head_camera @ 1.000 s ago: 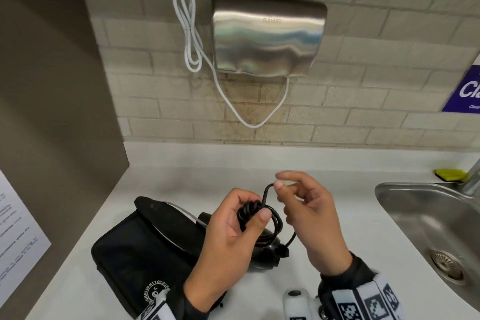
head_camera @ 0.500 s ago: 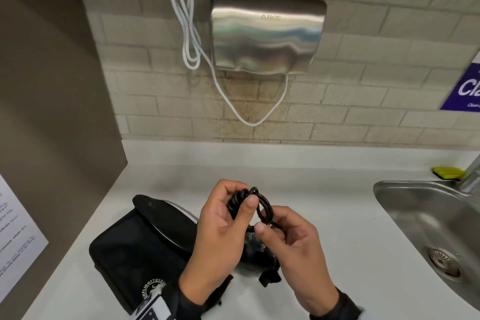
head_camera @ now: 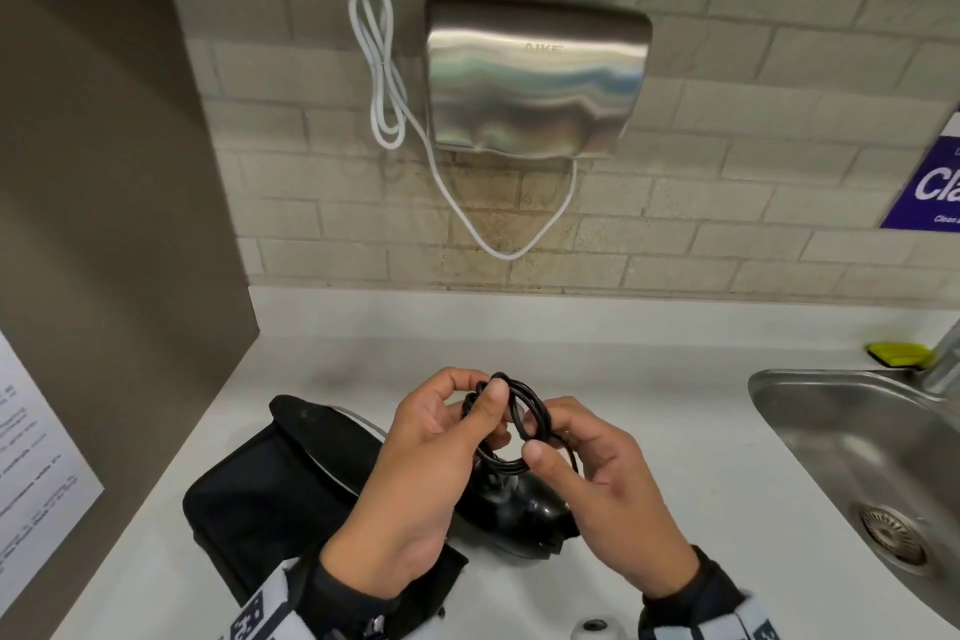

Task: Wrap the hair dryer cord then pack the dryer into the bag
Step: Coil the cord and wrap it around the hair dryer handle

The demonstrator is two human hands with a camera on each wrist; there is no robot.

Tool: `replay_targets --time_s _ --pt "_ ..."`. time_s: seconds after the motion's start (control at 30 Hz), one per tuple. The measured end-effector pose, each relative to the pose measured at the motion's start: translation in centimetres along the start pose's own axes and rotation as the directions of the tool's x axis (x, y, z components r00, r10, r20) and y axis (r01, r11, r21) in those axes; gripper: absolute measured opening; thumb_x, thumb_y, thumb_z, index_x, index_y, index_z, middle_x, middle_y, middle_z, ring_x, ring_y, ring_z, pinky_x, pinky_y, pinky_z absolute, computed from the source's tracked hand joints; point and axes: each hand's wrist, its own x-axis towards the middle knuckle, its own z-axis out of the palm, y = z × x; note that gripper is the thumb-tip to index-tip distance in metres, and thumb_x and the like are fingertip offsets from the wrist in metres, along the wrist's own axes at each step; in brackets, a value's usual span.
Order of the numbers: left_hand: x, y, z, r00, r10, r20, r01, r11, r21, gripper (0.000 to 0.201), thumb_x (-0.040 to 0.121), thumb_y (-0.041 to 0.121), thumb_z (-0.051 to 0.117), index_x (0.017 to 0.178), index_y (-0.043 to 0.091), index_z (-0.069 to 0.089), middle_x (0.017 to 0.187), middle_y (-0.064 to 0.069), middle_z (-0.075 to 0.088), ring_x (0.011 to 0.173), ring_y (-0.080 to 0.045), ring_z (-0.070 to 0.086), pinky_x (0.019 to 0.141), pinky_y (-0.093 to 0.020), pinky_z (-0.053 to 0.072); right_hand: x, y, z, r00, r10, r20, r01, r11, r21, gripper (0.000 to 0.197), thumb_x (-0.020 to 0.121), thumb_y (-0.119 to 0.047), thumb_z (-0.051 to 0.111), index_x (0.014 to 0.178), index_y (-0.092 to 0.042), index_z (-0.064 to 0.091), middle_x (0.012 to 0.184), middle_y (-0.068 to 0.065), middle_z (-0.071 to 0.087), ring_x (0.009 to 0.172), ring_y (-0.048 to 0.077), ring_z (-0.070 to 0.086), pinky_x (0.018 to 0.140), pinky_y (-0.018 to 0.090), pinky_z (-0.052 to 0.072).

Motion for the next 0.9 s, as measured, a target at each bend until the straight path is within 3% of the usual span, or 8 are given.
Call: replay_targets --time_s 0.1,0.2,0.37,0.47,0.53,0.6,0.7,0.9 --pt "0.1 0.2 0.0 0.998 -0.055 -0.024 0.053 0.996 -0.068 0.029 0.079 0.036 0.072 0.093 0.010 0.069 0.074 -0.008 0.066 0.077 -0.024 0.056 0.090 -0.043 0.045 -0.3 0.1 0.6 0.997 -0.044 -0.062 0.033 0.984 -0.174 0.012 0.086 -0.026 0.068 0.098 -0.026 0.068 0.097 -0.004 0.070 0.100 0.016 0.065 0.090 0.022 0.047" --pt "0.1 0.3 0.1 0.996 -0.077 -0.048 0.072 0.993 -0.089 0.025 0.085 0.030 0.069 0.094 0.007 0.068 0.071 -0.005 0.065 0.074 -0.021 0.052 0.087 -0.040 0.044 -0.9 0.6 1.4 0.941 -0.269 -0.204 0.166 0.895 -0.414 0.026 0.085 -0.027 0.072 0.107 -0.021 0.060 0.106 -0.005 0.062 0.104 0.011 0.060 0.089 0.012 0.042" --pt "-0.2 0.3 0.4 0.992 -0.107 -0.061 0.101 0.989 -0.105 0.024 0.085 0.031 0.071 0.092 0.009 0.067 0.072 -0.006 0.066 0.071 -0.017 0.057 0.090 -0.041 0.047 -1.4 1.5 3.5 0.870 -0.446 -0.211 0.215 0.727 -0.652 0.014 0.090 -0.027 0.060 0.102 -0.023 0.066 0.114 0.002 0.056 0.103 0.021 0.057 0.079 0.039 0.050" --pt "-0.2 0.0 0.3 0.994 -0.089 -0.067 0.083 0.992 -0.091 0.031 0.079 0.036 0.074 0.093 0.009 0.067 0.076 -0.008 0.068 0.077 -0.020 0.061 0.092 -0.044 0.048 -1.9 1.0 4.2 0.927 -0.277 -0.253 0.125 0.863 -0.490 0.014 0.091 -0.031 0.060 0.101 -0.032 0.069 0.117 -0.005 0.055 0.102 0.020 0.059 0.077 0.034 0.054" --pt "0.0 -0.2 0.2 0.993 -0.055 -0.101 0.048 0.997 -0.065 0.038 0.077 0.037 0.074 0.097 0.007 0.064 0.074 -0.006 0.069 0.075 -0.019 0.061 0.087 -0.042 0.048 -1.7 -0.3 4.1 0.969 -0.019 -0.247 -0.043 0.969 -0.244 0.009 0.091 -0.030 0.066 0.092 -0.034 0.074 0.116 -0.004 0.056 0.097 0.016 0.063 0.077 0.026 0.055" --pt "0.4 -0.4 0.2 0.991 -0.025 -0.129 0.021 0.999 -0.033 0.040 0.076 0.039 0.072 0.097 0.007 0.061 0.069 -0.002 0.067 0.071 -0.017 0.058 0.083 -0.039 0.046 -1.3 -1.7 3.6 0.957 0.218 -0.191 -0.213 0.976 0.043 0.010 0.087 -0.032 0.070 0.082 -0.026 0.078 0.112 0.001 0.060 0.085 0.016 0.068 0.076 0.029 0.055" --pt "0.8 -0.5 0.1 0.991 0.019 -0.136 -0.016 1.000 0.026 0.037 0.078 0.041 0.069 0.100 0.012 0.063 0.066 0.000 0.063 0.072 -0.014 0.060 0.090 -0.040 0.046 -0.7 -3.6 2.3 0.922 0.373 -0.107 -0.330 0.899 0.289 0.028 0.085 -0.039 0.067 0.075 -0.014 0.073 0.093 0.008 0.066 0.077 0.023 0.060 0.077 0.036 0.047" --pt "0.8 -0.3 -0.1 0.987 0.155 -0.036 -0.145 0.970 0.195 0.011 0.094 0.024 0.062 0.100 0.028 0.071 0.066 0.004 0.055 0.072 -0.007 0.054 0.090 -0.031 0.046 -0.6 -5.3 -0.2 0.893 0.445 -0.066 -0.426 0.884 0.192 0.046 0.073 -0.053 0.072 0.072 -0.007 0.070 0.080 -0.002 0.067 0.075 0.011 0.055 0.083 0.033 0.041"
